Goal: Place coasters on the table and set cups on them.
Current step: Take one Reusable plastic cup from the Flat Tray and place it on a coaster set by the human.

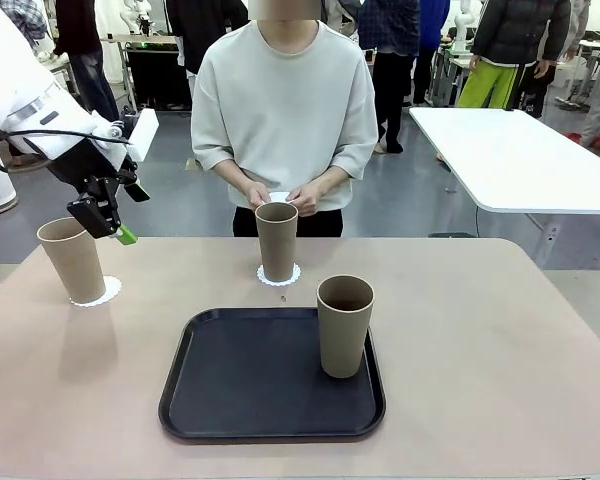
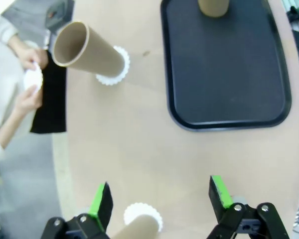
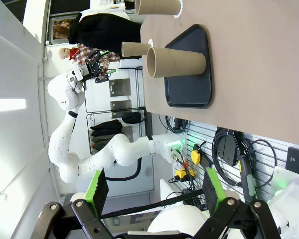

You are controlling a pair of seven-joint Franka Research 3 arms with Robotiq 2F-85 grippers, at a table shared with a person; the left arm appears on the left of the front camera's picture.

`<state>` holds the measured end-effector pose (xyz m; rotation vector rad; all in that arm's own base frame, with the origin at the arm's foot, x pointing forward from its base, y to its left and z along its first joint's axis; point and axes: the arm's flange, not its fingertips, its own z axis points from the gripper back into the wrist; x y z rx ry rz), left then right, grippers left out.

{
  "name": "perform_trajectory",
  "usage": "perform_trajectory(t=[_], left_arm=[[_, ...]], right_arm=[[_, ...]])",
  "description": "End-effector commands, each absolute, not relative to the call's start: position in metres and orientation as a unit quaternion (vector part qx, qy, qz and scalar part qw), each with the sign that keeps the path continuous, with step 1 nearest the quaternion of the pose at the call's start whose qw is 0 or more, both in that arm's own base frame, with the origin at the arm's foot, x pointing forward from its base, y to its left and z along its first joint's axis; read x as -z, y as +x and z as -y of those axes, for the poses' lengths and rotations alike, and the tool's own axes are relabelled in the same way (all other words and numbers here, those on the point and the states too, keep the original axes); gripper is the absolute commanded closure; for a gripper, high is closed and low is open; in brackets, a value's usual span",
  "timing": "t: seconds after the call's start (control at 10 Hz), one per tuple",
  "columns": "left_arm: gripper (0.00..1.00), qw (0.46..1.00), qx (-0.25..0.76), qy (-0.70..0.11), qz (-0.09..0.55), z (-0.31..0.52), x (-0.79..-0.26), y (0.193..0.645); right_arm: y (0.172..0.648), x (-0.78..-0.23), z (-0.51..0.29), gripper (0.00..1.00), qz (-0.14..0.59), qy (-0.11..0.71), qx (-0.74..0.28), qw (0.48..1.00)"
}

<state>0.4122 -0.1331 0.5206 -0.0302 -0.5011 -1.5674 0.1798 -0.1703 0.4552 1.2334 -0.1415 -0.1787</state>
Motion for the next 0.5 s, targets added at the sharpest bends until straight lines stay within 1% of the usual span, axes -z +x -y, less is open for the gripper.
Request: perform_trajectory(t=[0.0, 0.4], left_arm=[[0.00, 0.680, 0.699, -0.016, 0.223, 0.1292, -0.5190, 0.4143], [0.00, 0.682, 0.695, -0.020, 0.226, 0.1284, -0.5194, 0.4142]], right_arm=[[0.1791, -0.4554, 0.1703, 0.00, 0.070, 0.581, 0.080, 0.807], [0.1791, -0.4554, 0.1703, 0.00, 0.070, 0.581, 0.080, 0.807]])
